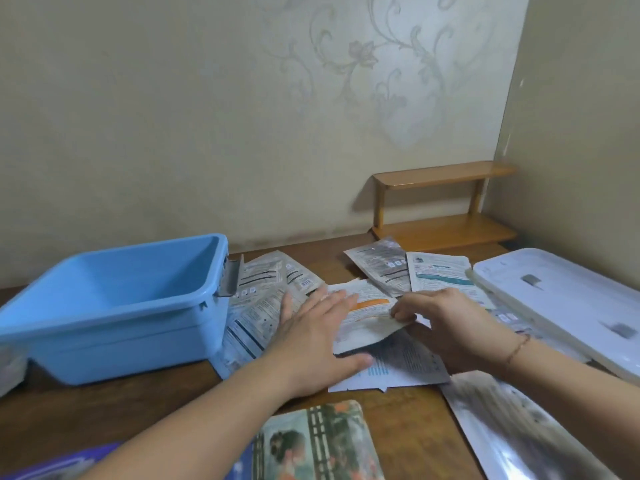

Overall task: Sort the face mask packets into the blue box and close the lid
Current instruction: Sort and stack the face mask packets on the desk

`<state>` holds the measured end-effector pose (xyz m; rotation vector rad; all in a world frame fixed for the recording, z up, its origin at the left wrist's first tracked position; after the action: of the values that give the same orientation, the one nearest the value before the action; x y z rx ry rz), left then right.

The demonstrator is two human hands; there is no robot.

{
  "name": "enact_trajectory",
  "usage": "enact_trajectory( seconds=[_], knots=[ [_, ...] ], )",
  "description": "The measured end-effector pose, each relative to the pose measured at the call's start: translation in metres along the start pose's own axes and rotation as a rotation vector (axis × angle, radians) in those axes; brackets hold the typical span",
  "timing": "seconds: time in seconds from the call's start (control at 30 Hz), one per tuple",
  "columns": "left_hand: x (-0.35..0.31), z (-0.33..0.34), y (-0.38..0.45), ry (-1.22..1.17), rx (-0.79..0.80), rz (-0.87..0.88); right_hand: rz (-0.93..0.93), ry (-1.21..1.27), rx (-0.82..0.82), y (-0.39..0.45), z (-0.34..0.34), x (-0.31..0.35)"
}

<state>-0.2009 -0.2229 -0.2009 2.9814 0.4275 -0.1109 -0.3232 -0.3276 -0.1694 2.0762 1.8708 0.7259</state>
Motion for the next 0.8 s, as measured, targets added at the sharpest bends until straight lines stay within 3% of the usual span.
enact_trajectory(
  seconds=[0.17, 0.27, 0.33, 0.47, 0.57, 0.63, 0.7, 0.8],
  knots=[
    [-0.040, -0.038, -0.007, -0.018, -0.276, 0.211, 0.203, 0.276, -0.202, -0.026, -0.024, -0.009],
    [-0.043, -0.061, -0.030, -0.157, -0.415, 0.294, 0.337, 0.330, -0.059, -0.037, -0.020, -0.011],
    [-0.044, -0.077, -0.040, -0.377, -0.404, 0.307, 0.384, 0.447, 0.001, -0.042, -0.013, -0.008],
    [-0.039, -0.090, -0.035, -0.708, -0.292, 0.176, 0.428, 0.604, 0.012, -0.046, -0.007, 0.006],
    [-0.022, -0.107, -0.030, -0.768, -0.373, 0.025, 0.461, 0.698, 0.027, -0.051, -0.011, 0.016],
    [-0.005, -0.116, -0.028, -0.835, -0.410, -0.086, 0.546, 0.957, 0.020, -0.061, -0.010, 0.025],
    [0.008, -0.116, -0.027, -0.860, -0.381, -0.162, 0.628, 1.187, 0.038, -0.073, -0.006, 0.045],
    [0.016, -0.102, -0.029, -0.796, -0.280, -0.244, 0.718, 1.293, 0.009, -0.089, -0.003, 0.071]
  ],
)
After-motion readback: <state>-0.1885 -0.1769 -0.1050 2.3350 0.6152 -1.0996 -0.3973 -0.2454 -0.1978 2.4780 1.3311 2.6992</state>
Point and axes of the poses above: each hand's wrist, its own y-axis towards the middle knuckle, its own z-axis out of the palm, x = y × z, the point moved 8 cm from there along y, towards the middle knuckle, and after that the axes turned 4 degrees about y, right-handed, at the moved point
